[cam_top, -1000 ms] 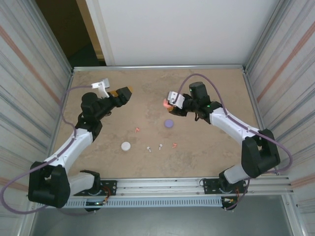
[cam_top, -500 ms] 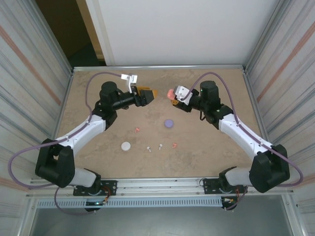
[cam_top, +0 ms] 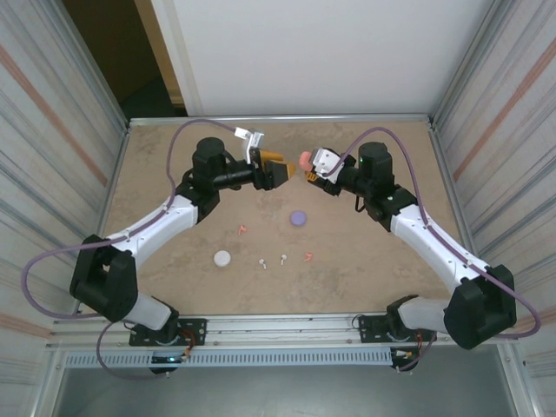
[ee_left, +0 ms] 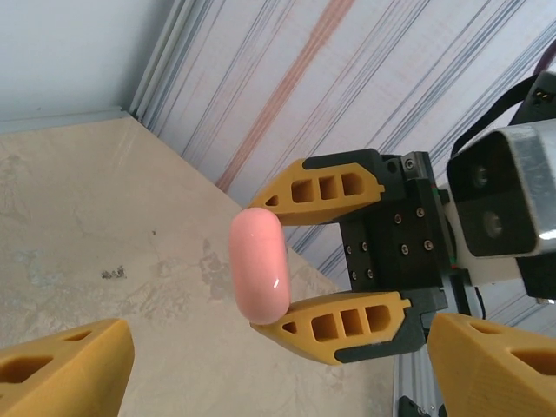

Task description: Insert the wireless bluetooth earbuds into the charging case

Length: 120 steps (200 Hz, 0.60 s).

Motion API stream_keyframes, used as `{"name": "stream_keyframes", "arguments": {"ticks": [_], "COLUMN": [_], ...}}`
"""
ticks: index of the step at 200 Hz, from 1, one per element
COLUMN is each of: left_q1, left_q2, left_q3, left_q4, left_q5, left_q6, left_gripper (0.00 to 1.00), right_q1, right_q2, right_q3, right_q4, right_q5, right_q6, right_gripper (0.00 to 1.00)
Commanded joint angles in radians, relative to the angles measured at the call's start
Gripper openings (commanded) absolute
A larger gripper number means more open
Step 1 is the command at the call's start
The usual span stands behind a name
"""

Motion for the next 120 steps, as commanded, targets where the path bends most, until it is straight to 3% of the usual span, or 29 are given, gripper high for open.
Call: {"name": "stream_keyframes", "arguments": {"ticks": [1, 120], "left_q1": [-0.016, -0.042], "left_q2": [0.018, 0.104], "left_q3": [0.049, 0.13], "left_q4": [-0.021, -0.072], "left_q5": [0.02, 0.051], "left_q6": [0.029, 0.035], "left_gripper": [0.86, 0.65], "right_q1": [0.014, 0.034], "right_q2": [-0.034, -0.016], "right_q3": [0.011, 0.018], "right_q4": [0.018, 0.041], "right_q5": [0.002, 0.016], "right_q6": [0.027, 0.035], "right_gripper": [0.41, 0.42]}}
